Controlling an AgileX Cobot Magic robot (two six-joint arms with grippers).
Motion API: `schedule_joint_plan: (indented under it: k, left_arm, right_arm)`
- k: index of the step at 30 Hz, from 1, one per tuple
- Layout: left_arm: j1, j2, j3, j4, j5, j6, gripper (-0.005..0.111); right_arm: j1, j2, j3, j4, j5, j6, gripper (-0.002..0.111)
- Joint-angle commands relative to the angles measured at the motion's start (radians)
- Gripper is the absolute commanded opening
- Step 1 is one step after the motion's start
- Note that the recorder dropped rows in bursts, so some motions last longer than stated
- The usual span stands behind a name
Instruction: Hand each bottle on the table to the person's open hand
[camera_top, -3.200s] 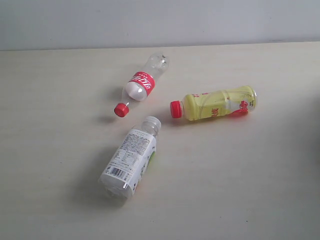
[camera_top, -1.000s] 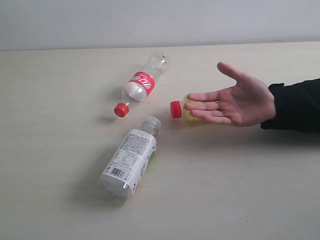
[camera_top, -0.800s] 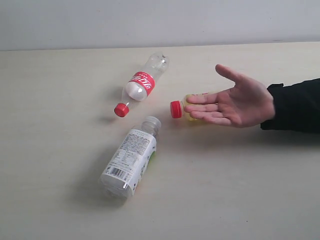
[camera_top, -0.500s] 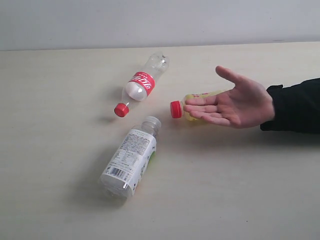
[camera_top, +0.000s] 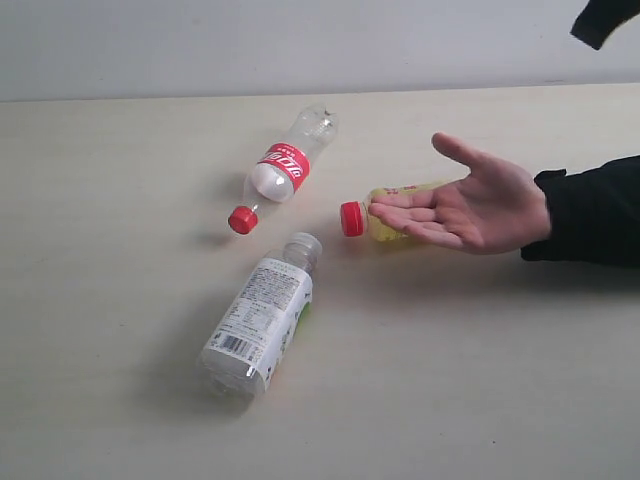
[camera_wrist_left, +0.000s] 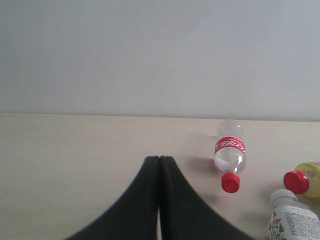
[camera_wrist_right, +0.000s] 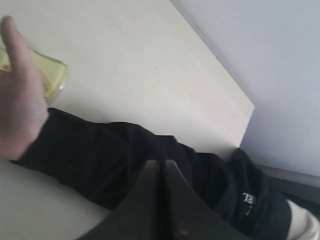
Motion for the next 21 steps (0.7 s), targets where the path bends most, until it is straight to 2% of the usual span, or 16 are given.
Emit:
schedule_joint_plan:
  k: [1,4,7,11,17,21]
  left_arm:
    - [0.0,0.002,0.003,-0.005,-0.007,0.002,0.0]
    - [0.0,0.002,0.003,-0.005,-0.007,0.002,0.0]
    - [0.0,0.002,0.003,-0.005,-0.007,0.002,0.0]
    - [0.0,0.002,0.003,-0.005,-0.007,0.002,0.0]
    - [0.0,0.002,0.003,-0.005,-0.007,0.002,0.0]
    - [0.0,0.002,0.003,-0.005,-0.007,0.002,0.0]
  right_arm:
    - [-0.058,0.196,-0.125,-0.013,0.013,-0.248,0.0]
    - [-0.096,0.276,-0.188,0.086,0.013,-0.475,0.0]
    - [-0.125,0.336,-0.243,0.218,-0.082,-0.591,0.0]
    - [-0.133,0.433,-0.317,0.376,-0.077,-0.812,0.0]
    - [-0.131,0.556,-0.387,0.405,-0.067,-0.944,0.0]
    - [-0.131,0.588,-0.389,0.418,-0.108,-0.944,0.014]
